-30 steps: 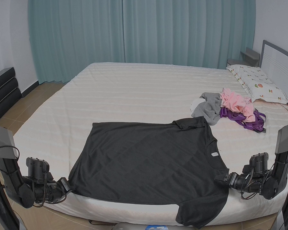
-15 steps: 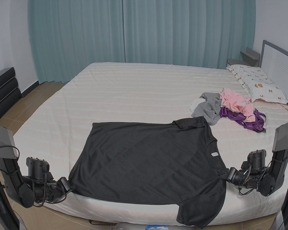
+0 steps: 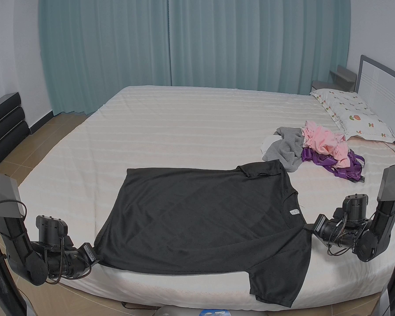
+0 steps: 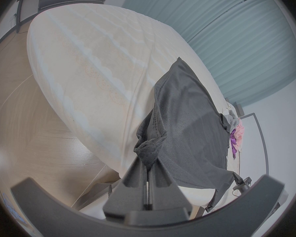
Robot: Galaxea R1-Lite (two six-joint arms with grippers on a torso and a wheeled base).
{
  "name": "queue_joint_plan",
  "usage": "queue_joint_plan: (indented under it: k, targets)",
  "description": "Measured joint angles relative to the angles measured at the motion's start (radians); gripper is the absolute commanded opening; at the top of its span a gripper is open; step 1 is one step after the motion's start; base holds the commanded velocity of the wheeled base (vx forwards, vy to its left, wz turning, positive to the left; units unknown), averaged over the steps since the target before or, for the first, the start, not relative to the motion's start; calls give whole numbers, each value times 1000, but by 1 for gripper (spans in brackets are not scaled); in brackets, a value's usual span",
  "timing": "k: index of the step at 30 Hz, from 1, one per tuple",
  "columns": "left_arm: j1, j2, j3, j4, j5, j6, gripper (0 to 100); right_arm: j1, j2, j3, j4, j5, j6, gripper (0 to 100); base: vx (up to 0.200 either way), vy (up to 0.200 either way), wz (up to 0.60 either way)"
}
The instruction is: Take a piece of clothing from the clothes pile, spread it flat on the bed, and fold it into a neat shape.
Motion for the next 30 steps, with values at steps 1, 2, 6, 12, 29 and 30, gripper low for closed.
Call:
queue_joint_plan:
  k: [1, 2, 6, 12, 29, 30]
  targets:
    - [0, 0, 0, 0, 0, 0, 0, 0, 2, -2, 0, 0, 0, 100, 0, 0, 0]
    - [0, 0, 0, 0, 0, 0, 0, 0, 5, -3, -1, 1, 0, 100, 0, 0, 0]
    - [0, 0, -1, 0, 0, 0, 0, -4, 10, -3, -7, 1, -1, 100, 0, 0, 0]
    - [1, 1, -1, 0, 0, 0, 0, -22, -3, 26, -7, 6, -20, 100, 0, 0, 0]
    - [0, 4, -3, 1, 0, 0, 0, 13, -55, 283, -13, 159, -186, 100, 0, 0, 0]
    - [0, 4, -3, 0, 0, 0, 0, 23, -53, 284, -11, 160, -185, 100, 0, 0, 0]
